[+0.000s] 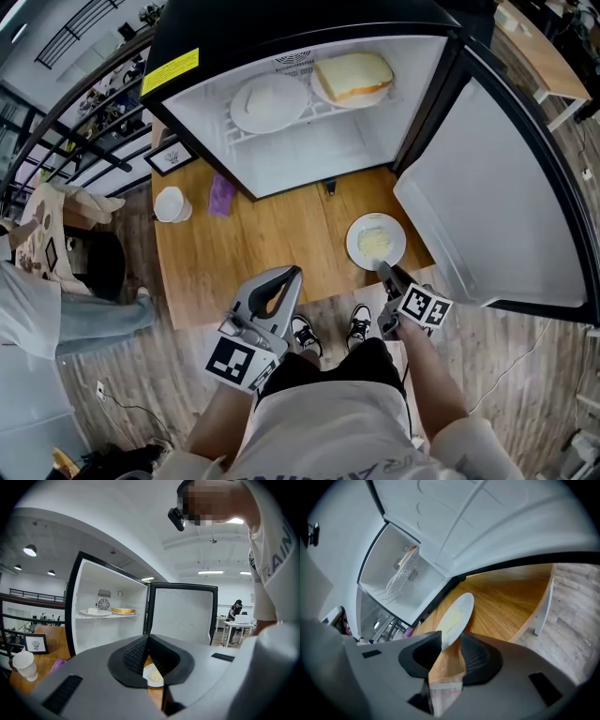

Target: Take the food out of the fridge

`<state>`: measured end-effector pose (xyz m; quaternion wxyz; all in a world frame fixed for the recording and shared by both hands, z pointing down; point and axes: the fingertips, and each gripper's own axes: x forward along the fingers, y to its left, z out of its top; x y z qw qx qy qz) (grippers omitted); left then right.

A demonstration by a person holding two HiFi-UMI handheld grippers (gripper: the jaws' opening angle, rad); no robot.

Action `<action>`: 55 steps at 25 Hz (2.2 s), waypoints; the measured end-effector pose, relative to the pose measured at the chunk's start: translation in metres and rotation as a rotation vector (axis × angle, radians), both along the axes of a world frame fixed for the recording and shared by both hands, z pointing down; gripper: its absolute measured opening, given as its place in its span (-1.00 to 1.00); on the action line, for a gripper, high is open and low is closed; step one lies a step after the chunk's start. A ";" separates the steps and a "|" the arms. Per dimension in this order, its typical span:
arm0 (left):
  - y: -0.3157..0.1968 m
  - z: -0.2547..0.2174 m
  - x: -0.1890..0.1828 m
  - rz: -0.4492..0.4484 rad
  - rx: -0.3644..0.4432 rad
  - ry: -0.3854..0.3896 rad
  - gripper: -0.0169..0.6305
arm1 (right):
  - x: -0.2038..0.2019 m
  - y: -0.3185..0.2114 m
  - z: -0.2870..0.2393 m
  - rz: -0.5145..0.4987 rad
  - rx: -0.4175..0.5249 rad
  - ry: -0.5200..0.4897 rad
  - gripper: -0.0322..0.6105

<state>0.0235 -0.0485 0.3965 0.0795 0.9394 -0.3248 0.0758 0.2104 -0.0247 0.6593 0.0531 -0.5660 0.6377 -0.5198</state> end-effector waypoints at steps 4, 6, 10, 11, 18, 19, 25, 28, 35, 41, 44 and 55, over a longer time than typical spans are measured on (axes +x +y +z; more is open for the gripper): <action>0.000 0.000 -0.001 -0.001 -0.002 -0.002 -0.92 | -0.006 0.001 0.002 -0.096 0.009 0.112 -0.48; 0.000 0.000 -0.001 -0.001 -0.003 -0.002 -0.92 | -0.007 0.003 0.004 -0.134 0.006 0.167 -0.47; 0.000 0.000 -0.002 -0.001 -0.003 0.001 -0.92 | -0.006 0.004 0.008 -0.189 -0.004 0.254 -0.46; 0.000 0.000 -0.002 -0.002 -0.003 0.001 -0.92 | -0.006 0.004 0.008 -0.198 -0.007 0.267 -0.45; -0.001 0.002 -0.003 -0.001 -0.010 0.005 -0.92 | -0.005 0.004 0.008 -0.297 -0.021 0.401 -0.42; -0.001 0.002 -0.003 -0.001 -0.011 0.006 -0.92 | -0.004 0.003 0.008 -0.311 -0.023 0.420 -0.41; -0.001 0.003 -0.003 0.000 -0.012 0.004 -0.92 | -0.003 0.005 0.011 -0.344 -0.041 0.418 -0.37; -0.002 0.004 -0.003 0.000 -0.014 0.001 -0.92 | -0.003 0.005 0.012 -0.322 -0.040 0.345 -0.30; -0.004 0.005 -0.003 0.004 -0.017 -0.003 -0.92 | -0.012 0.012 0.014 -0.412 -0.010 0.346 -0.18; -0.005 0.005 -0.003 0.008 -0.020 -0.006 -0.92 | -0.017 0.017 0.016 -0.515 -0.005 0.457 -0.18; -0.006 0.004 -0.003 0.008 -0.022 -0.002 -0.92 | -0.018 0.018 0.017 -0.536 -0.013 0.482 -0.18; -0.006 0.002 -0.007 0.000 -0.038 0.031 -0.92 | -0.016 0.020 -0.006 -0.488 0.027 0.459 -0.18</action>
